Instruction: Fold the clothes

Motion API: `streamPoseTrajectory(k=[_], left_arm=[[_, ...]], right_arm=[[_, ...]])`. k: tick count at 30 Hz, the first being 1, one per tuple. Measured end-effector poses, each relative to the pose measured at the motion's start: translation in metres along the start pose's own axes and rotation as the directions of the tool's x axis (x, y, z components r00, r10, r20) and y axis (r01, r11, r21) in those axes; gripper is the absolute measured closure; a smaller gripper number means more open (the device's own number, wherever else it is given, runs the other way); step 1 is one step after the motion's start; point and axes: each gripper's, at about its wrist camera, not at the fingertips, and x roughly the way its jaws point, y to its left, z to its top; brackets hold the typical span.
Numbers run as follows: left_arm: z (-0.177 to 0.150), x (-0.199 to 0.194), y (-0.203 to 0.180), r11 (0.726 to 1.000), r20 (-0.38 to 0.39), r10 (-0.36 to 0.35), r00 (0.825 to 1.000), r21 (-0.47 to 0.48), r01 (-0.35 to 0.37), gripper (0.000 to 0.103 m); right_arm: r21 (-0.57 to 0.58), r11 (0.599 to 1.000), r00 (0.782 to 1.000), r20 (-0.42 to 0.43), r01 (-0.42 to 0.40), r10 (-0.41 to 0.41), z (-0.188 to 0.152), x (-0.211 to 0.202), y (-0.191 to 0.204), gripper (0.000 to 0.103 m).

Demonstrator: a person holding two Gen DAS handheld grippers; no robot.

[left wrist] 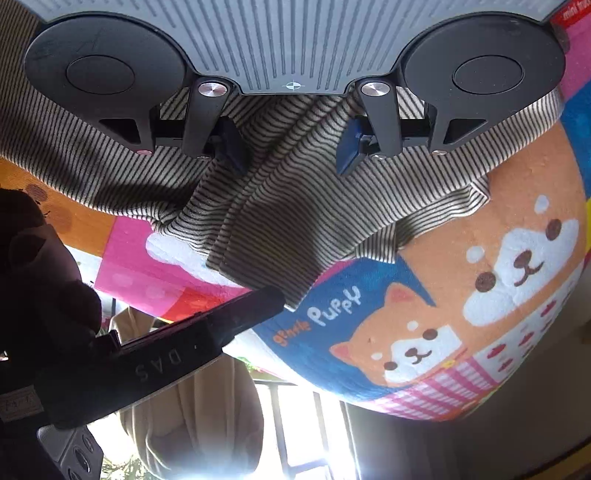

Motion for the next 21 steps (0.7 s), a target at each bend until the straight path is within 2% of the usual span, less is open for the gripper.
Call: streamPoseTrajectory(k=[4,9,12,17,18,20,21], left_arm=[[-0.003,-0.002,-0.003,0.999,0.009,0.002,1.0,0.051,-0.002,0.044],[-0.012,-0.011,0.032,0.992,-0.006,-0.097,0.995,-0.083,0.096,0.044],[-0.02,-0.019,0.035,1.0,-0.02,-0.017,1.0,-0.013,0.017,0.041],[-0.024,-0.025,0.027,0.996,-0.023,0.035,0.999,0.085,-0.033,0.04],[-0.023,-0.024,0.027,0.995,-0.024,0.043,0.999,0.089,-0.041,0.041],[-0.021,-0.024,0.034,0.997,-0.037,0.054,0.998,0.051,-0.052,0.056],[-0.021,-0.024,0.039,0.999,-0.046,0.048,0.998,0.026,-0.047,0.056]], right_arm=[[-0.033,0.999,0.999,-0.034,0.025,-0.026,-0.015,0.01,0.0,0.089],[0.063,0.998,1.0,-0.018,-0.02,0.021,-0.02,0.006,-0.017,0.09],[0.113,0.993,0.999,-0.009,-0.04,0.041,-0.018,0.002,-0.022,0.091],[0.121,0.992,0.999,0.002,-0.044,0.044,-0.016,-0.002,-0.019,0.091],[0.117,0.993,0.999,-0.002,-0.036,0.036,-0.016,-0.002,-0.018,0.091],[0.108,0.994,1.0,-0.01,-0.023,0.024,-0.018,-0.002,-0.016,0.091],[0.104,0.994,1.0,-0.014,-0.017,0.018,-0.019,-0.003,-0.015,0.091]])
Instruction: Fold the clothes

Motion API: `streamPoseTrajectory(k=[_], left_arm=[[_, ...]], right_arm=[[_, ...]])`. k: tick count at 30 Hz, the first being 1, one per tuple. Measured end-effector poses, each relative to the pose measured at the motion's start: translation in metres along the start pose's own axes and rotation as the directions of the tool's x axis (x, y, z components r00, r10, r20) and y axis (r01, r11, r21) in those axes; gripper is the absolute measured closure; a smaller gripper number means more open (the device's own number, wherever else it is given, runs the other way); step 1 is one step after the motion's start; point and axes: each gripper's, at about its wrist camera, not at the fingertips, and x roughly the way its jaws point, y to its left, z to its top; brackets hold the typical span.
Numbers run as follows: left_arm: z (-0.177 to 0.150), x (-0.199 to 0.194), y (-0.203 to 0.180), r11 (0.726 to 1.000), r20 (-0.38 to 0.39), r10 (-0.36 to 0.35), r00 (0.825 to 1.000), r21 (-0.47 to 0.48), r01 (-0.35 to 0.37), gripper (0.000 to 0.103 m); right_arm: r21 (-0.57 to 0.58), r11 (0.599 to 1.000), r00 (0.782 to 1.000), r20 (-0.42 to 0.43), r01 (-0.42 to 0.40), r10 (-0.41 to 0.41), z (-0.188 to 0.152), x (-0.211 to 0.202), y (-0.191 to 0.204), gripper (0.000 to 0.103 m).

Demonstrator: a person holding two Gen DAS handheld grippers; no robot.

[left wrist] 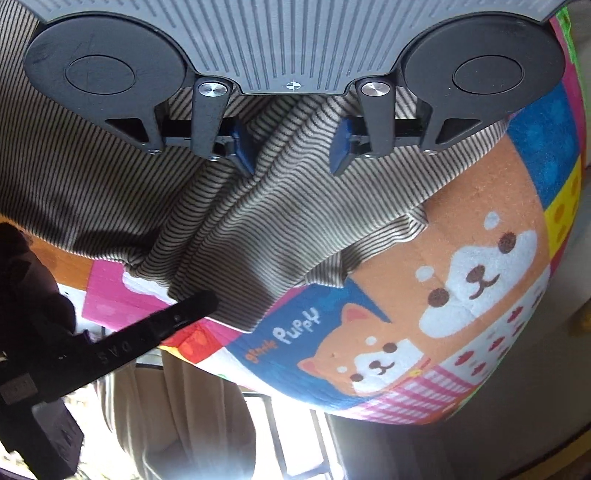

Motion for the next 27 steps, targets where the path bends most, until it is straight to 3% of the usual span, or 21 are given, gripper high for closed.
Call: streamPoseTrajectory(k=[3,7,10,11,12,13,17,20,23,25,26,27], left_arm=[[-0.004,0.0,0.003,0.999,-0.008,0.042,0.999,0.007,-0.042,0.053],[-0.005,-0.001,-0.019,0.991,0.039,0.082,0.996,0.102,-0.085,0.05],[0.004,0.01,-0.025,0.993,0.043,0.081,0.996,0.081,-0.084,0.052],[0.006,0.013,-0.026,0.993,0.045,0.081,0.996,0.081,-0.085,0.061],[0.008,0.014,-0.028,0.993,0.05,0.081,0.995,0.083,-0.085,0.081],[0.009,0.012,-0.028,0.994,0.055,0.078,0.995,0.078,-0.082,0.088],[0.012,-0.016,-0.027,0.998,0.114,0.026,0.993,0.047,-0.031,0.091],[0.011,-0.026,-0.033,0.997,0.122,0.011,0.992,0.076,-0.02,0.089],[0.003,-0.01,-0.039,0.997,0.079,0.012,0.997,0.08,-0.019,0.078],[-0.003,-0.002,-0.041,0.998,0.059,0.016,0.998,0.067,-0.02,0.075],[-0.004,-0.004,-0.041,0.998,0.064,0.021,0.998,0.062,-0.025,0.07],[-0.005,-0.008,-0.04,0.998,0.068,0.019,0.997,0.052,-0.022,0.056]], right_arm=[[-0.006,1.0,1.0,-0.001,0.013,-0.013,-0.003,0.0,0.0,0.091],[0.001,1.0,1.0,-0.001,0.005,-0.005,0.0,0.007,0.0,0.091],[0.031,1.0,1.0,0.0,-0.006,0.006,0.003,0.012,-0.002,0.091],[0.039,0.999,1.0,0.002,-0.007,0.007,0.004,0.012,-0.003,0.092],[0.044,0.999,1.0,0.006,-0.009,0.009,0.004,0.011,-0.003,0.093],[0.049,0.999,1.0,0.012,-0.014,0.013,0.004,0.007,-0.002,0.094],[0.027,0.998,0.997,0.049,-0.058,0.056,0.003,-0.022,0.007,0.095],[-0.03,0.999,0.999,0.044,-0.013,0.014,-0.001,-0.029,0.012,0.095],[-0.129,0.984,0.993,0.029,0.119,-0.116,-0.01,-0.014,0.014,0.095],[-0.177,0.972,0.988,0.02,0.157,-0.156,-0.017,-0.006,0.013,0.094],[-0.189,0.968,0.986,0.017,0.165,-0.165,-0.018,-0.004,0.014,0.094],[-0.19,0.968,0.986,0.013,0.165,-0.165,-0.017,-0.005,0.014,0.094]])
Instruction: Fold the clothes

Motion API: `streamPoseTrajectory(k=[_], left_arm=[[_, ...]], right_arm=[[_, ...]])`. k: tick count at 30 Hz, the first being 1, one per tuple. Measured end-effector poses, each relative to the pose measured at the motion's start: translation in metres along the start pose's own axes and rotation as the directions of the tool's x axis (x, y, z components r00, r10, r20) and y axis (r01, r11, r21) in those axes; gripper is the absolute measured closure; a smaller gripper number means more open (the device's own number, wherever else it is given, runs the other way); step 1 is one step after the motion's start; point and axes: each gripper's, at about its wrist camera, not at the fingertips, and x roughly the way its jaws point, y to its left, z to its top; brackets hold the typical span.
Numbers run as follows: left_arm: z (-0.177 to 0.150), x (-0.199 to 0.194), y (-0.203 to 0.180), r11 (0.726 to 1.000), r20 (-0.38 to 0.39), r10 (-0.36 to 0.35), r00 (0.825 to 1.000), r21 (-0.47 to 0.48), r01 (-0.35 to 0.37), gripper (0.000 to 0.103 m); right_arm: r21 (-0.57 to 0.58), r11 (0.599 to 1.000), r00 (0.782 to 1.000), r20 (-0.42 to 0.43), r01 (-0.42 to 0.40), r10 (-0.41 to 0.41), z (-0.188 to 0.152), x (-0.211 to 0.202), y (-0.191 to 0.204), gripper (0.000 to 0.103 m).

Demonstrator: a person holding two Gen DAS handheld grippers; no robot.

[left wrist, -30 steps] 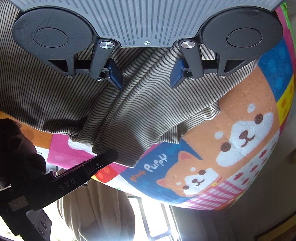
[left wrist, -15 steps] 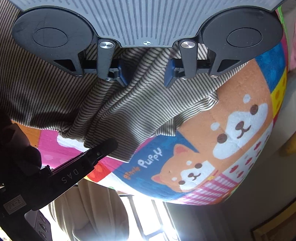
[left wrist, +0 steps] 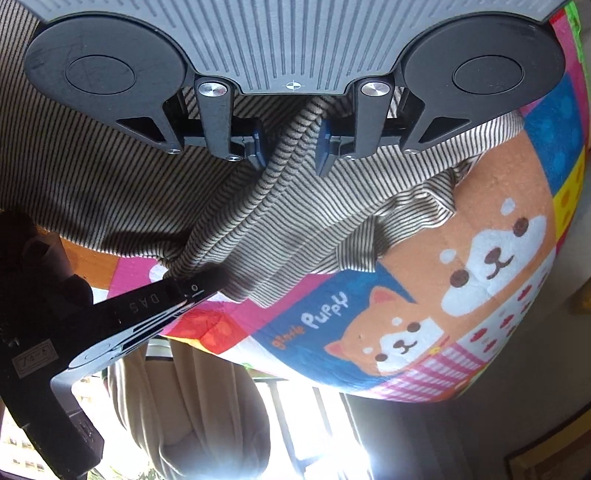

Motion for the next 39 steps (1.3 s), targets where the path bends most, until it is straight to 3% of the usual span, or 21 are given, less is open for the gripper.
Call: streamPoseTrajectory(k=[2,3,6,9,11,13,14,16,21,24,29,30,31,32,33,34,36,39], left_arm=[[0.002,-0.015,0.009,0.998,0.009,-0.04,0.999,-0.042,0.041,0.032],[0.001,-0.025,0.015,0.996,0.021,-0.061,0.998,-0.067,0.062,0.026],[-0.003,-0.042,0.035,0.983,0.033,-0.103,0.994,-0.151,0.107,0.024],[-0.009,-0.046,0.055,0.956,0.027,-0.146,0.989,-0.254,0.149,0.026],[-0.015,-0.042,0.06,0.945,0.02,-0.161,0.987,-0.285,0.16,0.027],[-0.022,-0.033,0.058,0.951,-0.01,-0.147,0.989,-0.277,0.138,0.027],[-0.026,-0.028,0.057,0.953,-0.033,-0.14,0.99,-0.276,0.125,0.027],[-0.033,-0.022,0.056,0.959,-0.064,-0.117,0.991,-0.266,0.096,0.027],[-0.027,-0.036,0.056,0.955,-0.008,-0.143,0.99,-0.263,0.136,0.025],[-0.014,-0.036,0.039,0.978,0.029,-0.107,0.994,-0.177,0.11,0.026],[-0.004,-0.017,-0.002,0.998,0.026,-0.042,0.999,0.04,0.041,0.035],[-0.005,-0.014,-0.008,0.997,0.026,-0.031,0.999,0.073,0.029,0.039],[-0.005,-0.011,-0.013,0.995,0.025,-0.018,1.0,0.102,0.016,0.044],[-0.005,-0.009,-0.015,0.993,0.022,0.0,1.0,0.119,-0.003,0.059],[-0.005,-0.006,-0.015,0.992,0.019,0.015,1.0,0.127,-0.018,0.078],[-0.004,-0.005,-0.014,0.992,0.019,0.017,1.0,0.124,-0.019,0.085],[0.001,-0.008,-0.01,0.994,0.037,0.026,0.999,0.104,-0.03,0.091],[0.014,-0.017,-0.002,0.996,0.086,0.054,0.995,0.064,-0.06,0.092]], right_arm=[[0.012,1.0,1.0,0.002,-0.012,0.012,0.005,-0.006,-0.002,0.093],[0.017,1.0,1.0,0.006,-0.013,0.013,0.008,-0.01,-0.003,0.092],[0.015,0.999,0.999,0.03,-0.035,0.035,0.017,-0.019,-0.003,0.092],[-0.078,0.996,0.999,0.028,-0.04,0.043,0.02,-0.017,0.013,0.09],[-0.166,0.986,1.0,-0.005,-0.019,0.018,0.013,-0.009,0.024,0.083],[-0.255,0.967,0.999,-0.035,0.026,-0.036,-0.001,0.0,0.032,0.074],[-0.3,0.952,0.997,-0.022,0.058,-0.068,-0.008,0.002,0.035,0.06],[-0.336,0.935,0.993,0.017,0.115,-0.116,-0.016,-0.001,0.035,0.045],[-0.123,0.992,1.0,-0.005,0.014,-0.015,0.007,-0.01,0.013,0.049],[-0.028,0.999,1.0,-0.014,-0.023,0.022,0.018,0.001,0.004,0.062],[0.05,0.998,0.998,-0.043,-0.035,0.037,0.015,0.017,-0.005,0.07],[0.056,0.998,0.998,-0.034,-0.041,0.043,0.014,0.015,-0.006,0.074],[0.054,0.997,0.999,-0.02,-0.046,0.048,0.014,0.012,-0.006,0.085],[0.051,0.997,0.998,-0.007,-0.06,0.061,0.013,0.007,-0.007,0.093],[0.044,0.997,0.998,0.002,-0.068,0.068,0.015,0.005,-0.005,0.094],[0.037,0.997,0.997,0.01,-0.074,0.074,0.017,0.002,-0.003,0.094],[0.021,0.996,0.996,0.026,-0.086,0.086,0.021,-0.002,0.0,0.096],[-0.022,0.996,0.994,0.07,-0.083,0.084,0.031,-0.009,0.007,0.097]])
